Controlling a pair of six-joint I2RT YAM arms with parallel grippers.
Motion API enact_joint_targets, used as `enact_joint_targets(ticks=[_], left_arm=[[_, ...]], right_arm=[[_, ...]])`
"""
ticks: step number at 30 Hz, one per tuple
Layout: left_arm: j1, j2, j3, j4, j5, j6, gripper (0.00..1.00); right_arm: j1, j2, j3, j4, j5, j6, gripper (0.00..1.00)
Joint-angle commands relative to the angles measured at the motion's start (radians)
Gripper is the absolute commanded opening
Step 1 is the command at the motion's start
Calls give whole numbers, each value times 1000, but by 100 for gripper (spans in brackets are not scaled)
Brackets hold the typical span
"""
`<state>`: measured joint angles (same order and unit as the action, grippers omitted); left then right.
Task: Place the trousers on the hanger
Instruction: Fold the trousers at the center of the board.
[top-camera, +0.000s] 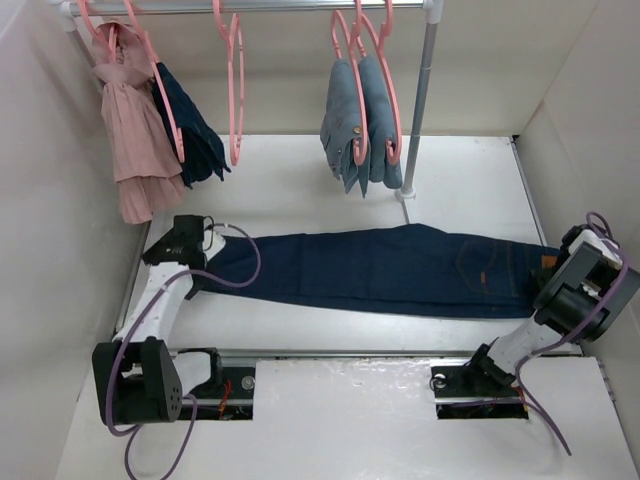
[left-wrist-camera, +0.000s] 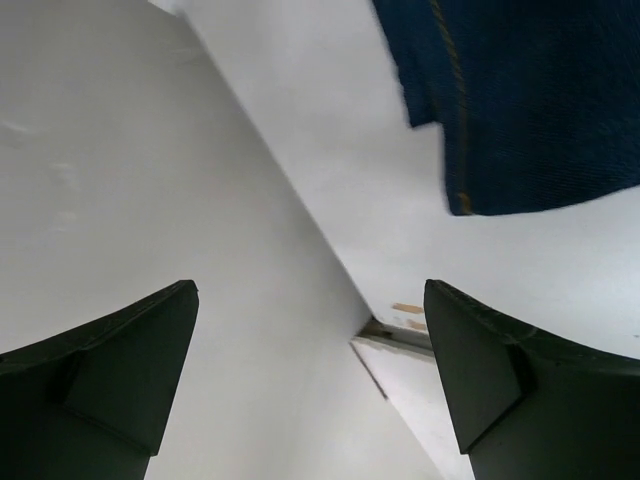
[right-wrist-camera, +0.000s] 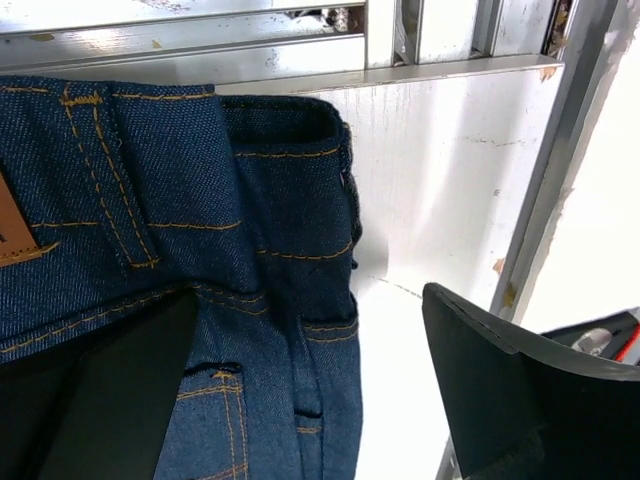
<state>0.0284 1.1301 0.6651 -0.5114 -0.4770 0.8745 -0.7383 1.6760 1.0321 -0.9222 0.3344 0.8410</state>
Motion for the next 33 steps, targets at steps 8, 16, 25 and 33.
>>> enact_joint_targets(ticks=[8, 16, 25, 33], left_arm=[[-15, -7, 265, -147, 493, 60, 95], [-87, 233, 1, 382, 266, -45, 92], [31, 303, 44, 366, 229, -94, 91], [96, 294, 36, 331, 231, -103, 90]], right_arm=[[2, -104, -153, 267, 54, -49, 95], [2, -131, -269, 500, -34, -146, 21], [2, -91, -231, 608, -127, -276, 0], [74, -114, -147, 668, -186, -365, 0]])
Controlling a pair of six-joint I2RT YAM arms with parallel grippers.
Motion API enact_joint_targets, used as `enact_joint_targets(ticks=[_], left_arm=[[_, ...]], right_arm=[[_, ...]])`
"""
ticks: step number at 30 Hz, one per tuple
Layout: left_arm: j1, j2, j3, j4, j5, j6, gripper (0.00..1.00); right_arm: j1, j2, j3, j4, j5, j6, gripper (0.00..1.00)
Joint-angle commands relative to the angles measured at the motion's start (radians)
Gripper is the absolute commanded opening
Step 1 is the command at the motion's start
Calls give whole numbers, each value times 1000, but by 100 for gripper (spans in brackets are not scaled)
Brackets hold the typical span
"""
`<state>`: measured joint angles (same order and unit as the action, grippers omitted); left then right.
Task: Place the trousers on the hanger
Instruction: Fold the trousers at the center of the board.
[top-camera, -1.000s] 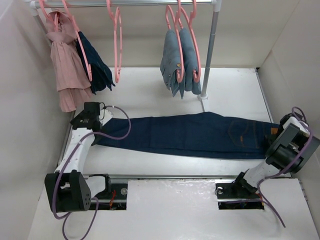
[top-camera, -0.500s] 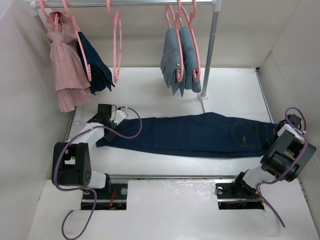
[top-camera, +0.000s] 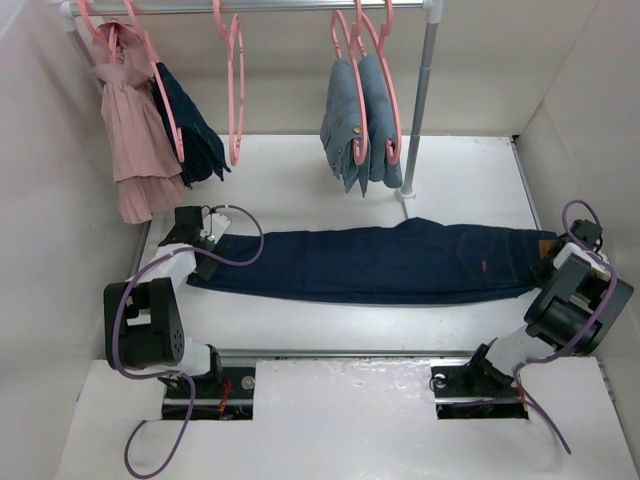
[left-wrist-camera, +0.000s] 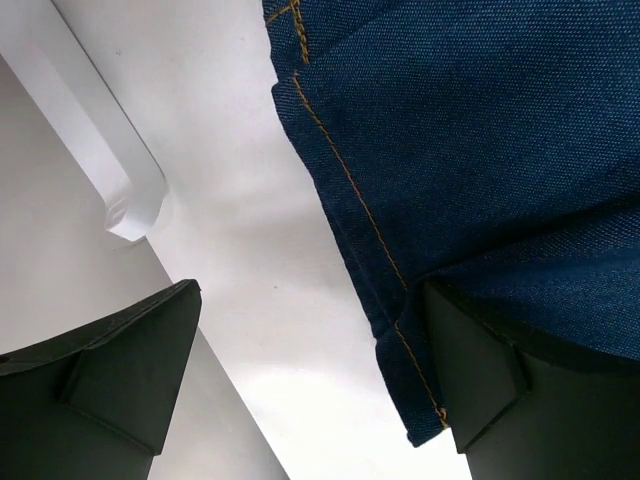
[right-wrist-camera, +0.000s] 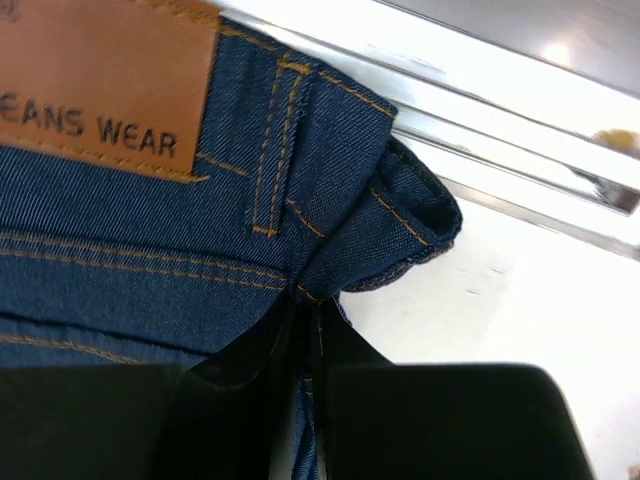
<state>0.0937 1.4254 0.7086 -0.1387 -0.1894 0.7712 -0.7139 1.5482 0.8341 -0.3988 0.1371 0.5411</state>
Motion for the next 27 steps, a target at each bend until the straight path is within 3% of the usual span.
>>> enact_joint_targets(ticks=[1, 6, 12, 15, 17, 21, 27], left_arm=[[31, -20, -8, -54, -41, 0, 90], [31, -65, 26, -113, 34, -33, 90], [31, -106, 51, -185, 34, -24, 90], [31, -126, 60, -197, 44, -24, 90], [31, -126, 60, -209, 53, -24, 90], [12, -135, 78, -246, 74, -33, 90], [2, -154, 100, -299, 143, -58, 90]], right_arm=[[74, -19, 62, 135, 45, -82, 0], [134, -163, 39, 158, 111, -46, 0], [283, -362, 74, 167, 335, -58, 0], [313, -431, 98, 167, 355, -78, 0], [349, -491, 112, 178, 401, -116, 0], [542, -563, 143, 218, 579, -211, 0], [620, -661, 178, 268, 546, -377, 0]])
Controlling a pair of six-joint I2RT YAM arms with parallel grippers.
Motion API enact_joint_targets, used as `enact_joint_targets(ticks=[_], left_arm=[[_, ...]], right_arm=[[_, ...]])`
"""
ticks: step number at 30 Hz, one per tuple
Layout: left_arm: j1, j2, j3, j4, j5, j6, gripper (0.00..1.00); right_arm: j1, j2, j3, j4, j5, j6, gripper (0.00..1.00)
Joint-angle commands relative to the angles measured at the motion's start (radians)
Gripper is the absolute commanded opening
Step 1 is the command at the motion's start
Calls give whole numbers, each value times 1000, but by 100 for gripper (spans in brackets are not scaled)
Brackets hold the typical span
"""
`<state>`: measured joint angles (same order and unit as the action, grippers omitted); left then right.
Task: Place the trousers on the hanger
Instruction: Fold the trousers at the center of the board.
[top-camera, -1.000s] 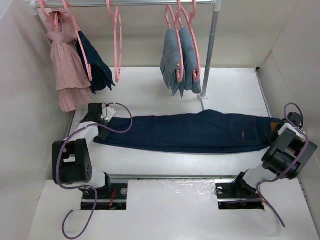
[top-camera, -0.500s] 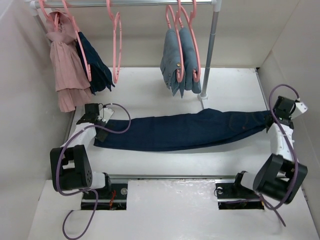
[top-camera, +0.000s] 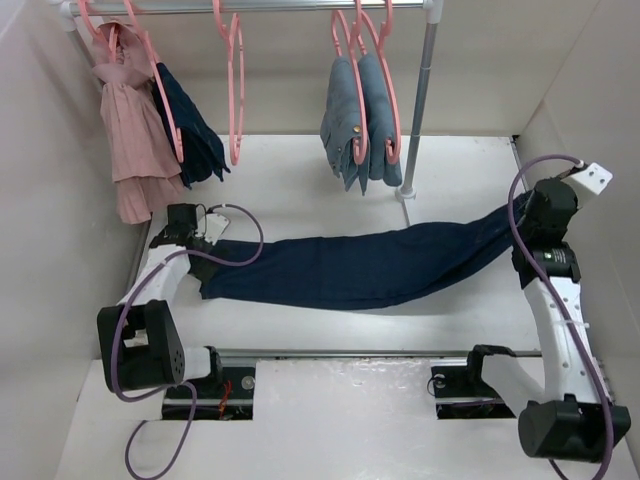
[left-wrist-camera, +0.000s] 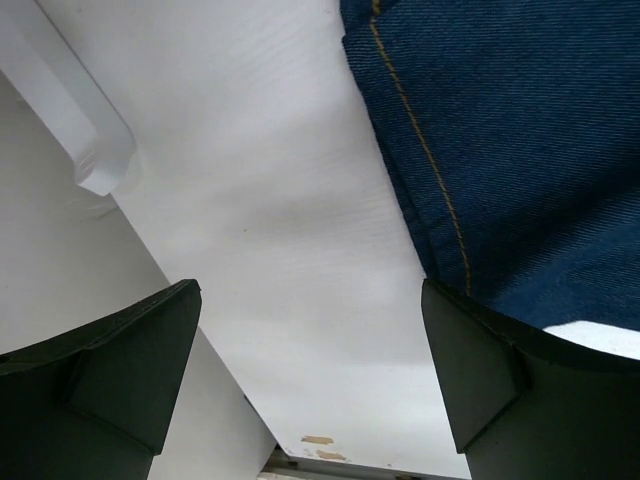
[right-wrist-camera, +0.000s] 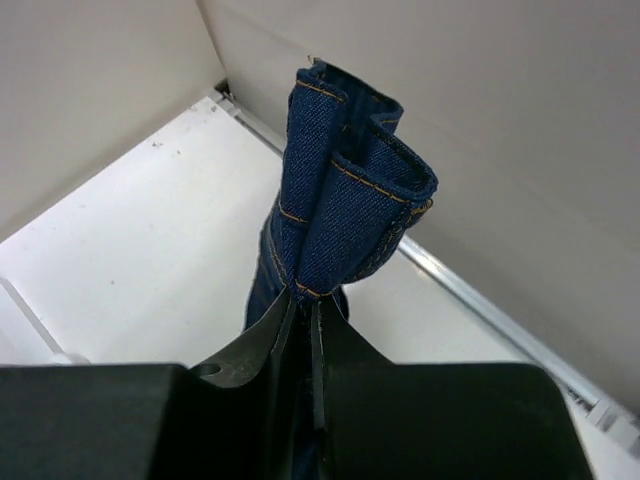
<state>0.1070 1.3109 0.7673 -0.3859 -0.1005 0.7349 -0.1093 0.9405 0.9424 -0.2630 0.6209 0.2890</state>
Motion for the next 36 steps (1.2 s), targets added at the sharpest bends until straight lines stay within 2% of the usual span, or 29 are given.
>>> enact_joint_targets(ticks=[1, 3, 7, 10, 14, 20, 21, 22, 24, 25, 29, 32, 33, 35, 36], left_arm=[[-12, -48, 32, -51, 54, -22, 90], [-52, -48, 23, -42, 54, -37, 90], [-98, -48, 32, -33, 65, -81, 90], [-134, -48, 58, -33, 88, -104, 90], [-203, -38, 58, -33, 99, -138, 90], [-315, 36, 47, 22, 120, -216, 90], [-325, 45, 47, 31, 145, -216, 90], [-325, 45, 47, 44, 145, -227, 90], [-349, 83, 47, 56, 154, -227, 90], [-363, 96, 47, 56, 145, -227, 90], [-363, 169, 69, 56, 122, -227, 90], [-363, 235, 79, 67, 46, -227, 87], [-363, 235, 79, 67, 33, -227, 87], [-363, 255, 90, 67, 33, -227, 82], [-363, 255, 90, 53, 33, -227, 74]], right_arm=[[29, -65, 90, 143, 62, -152, 0], [30, -87, 116, 165, 62, -240, 0], [39, -111, 203, 176, -51, -338, 0], [101, -120, 265, 176, -107, -390, 0], [299, -156, 251, 176, -23, -410, 0], [658, -223, 99, 185, 62, -375, 0], [716, -223, 87, 185, 129, -375, 0], [841, -212, 76, 185, 166, -375, 0], [955, -165, 65, 185, 230, -375, 0], [1065, -143, 65, 185, 326, -375, 0], [1285, -49, 56, 232, 546, -288, 0], [1368, -13, 27, 232, 595, -71, 0], [1378, -12, 27, 232, 596, -70, 0], [1387, 38, 27, 232, 596, 1, 0], [1396, 62, 45, 232, 596, 15, 0]])
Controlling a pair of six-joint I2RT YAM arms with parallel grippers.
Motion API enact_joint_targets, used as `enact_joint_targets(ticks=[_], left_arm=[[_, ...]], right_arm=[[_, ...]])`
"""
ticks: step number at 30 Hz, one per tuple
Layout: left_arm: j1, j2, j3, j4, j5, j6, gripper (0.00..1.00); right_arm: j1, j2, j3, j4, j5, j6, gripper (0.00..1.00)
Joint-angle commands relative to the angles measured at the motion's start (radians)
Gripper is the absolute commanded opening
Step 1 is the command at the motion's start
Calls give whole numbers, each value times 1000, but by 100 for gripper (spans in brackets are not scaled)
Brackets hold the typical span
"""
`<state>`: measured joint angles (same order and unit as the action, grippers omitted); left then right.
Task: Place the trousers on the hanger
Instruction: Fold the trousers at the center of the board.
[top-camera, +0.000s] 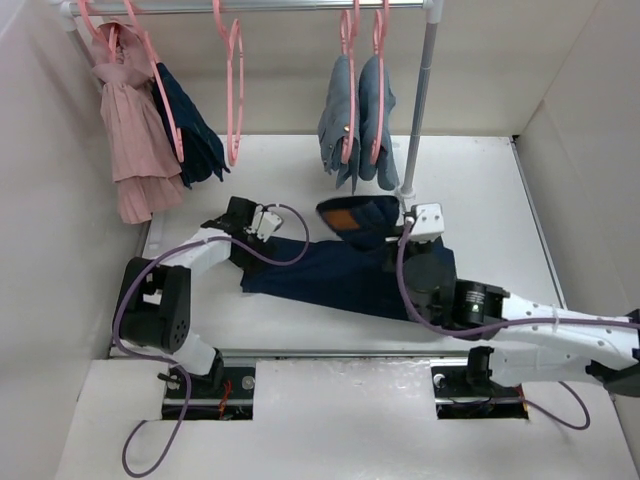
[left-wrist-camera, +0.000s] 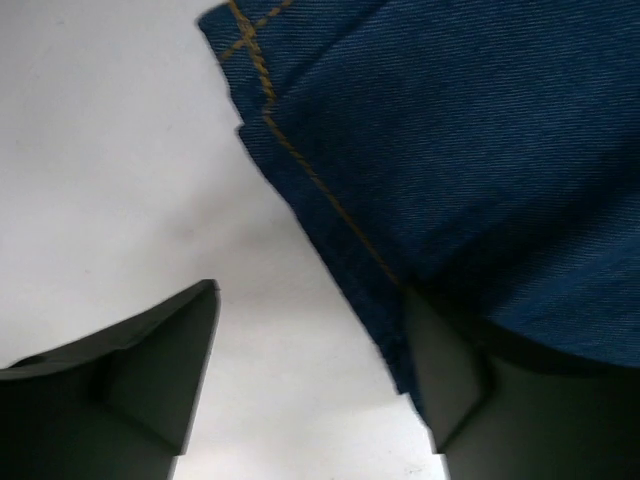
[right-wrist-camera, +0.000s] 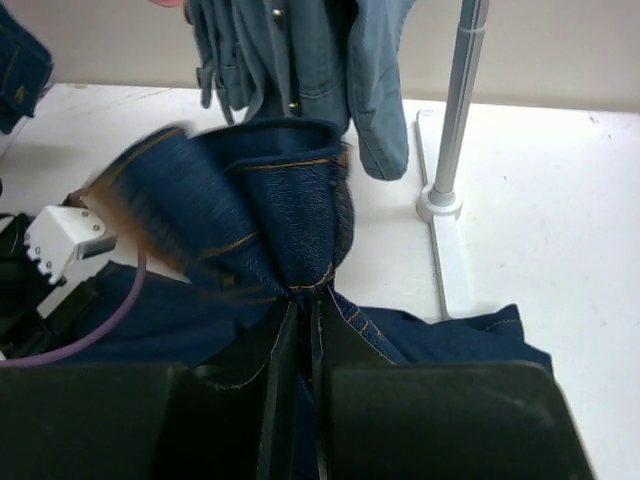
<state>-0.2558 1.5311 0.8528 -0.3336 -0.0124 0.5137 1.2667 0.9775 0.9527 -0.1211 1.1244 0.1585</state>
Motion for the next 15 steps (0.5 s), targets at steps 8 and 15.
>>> enact_joint_targets(ticks=[8, 15], left_arm=[[0, -58, -64, -19, 5, 25, 25], [0, -167, -129, -78, 25, 34, 18]], right_arm=[[39, 330, 207, 90, 152, 243, 0], [-78, 590, 515, 55, 157, 156, 0]])
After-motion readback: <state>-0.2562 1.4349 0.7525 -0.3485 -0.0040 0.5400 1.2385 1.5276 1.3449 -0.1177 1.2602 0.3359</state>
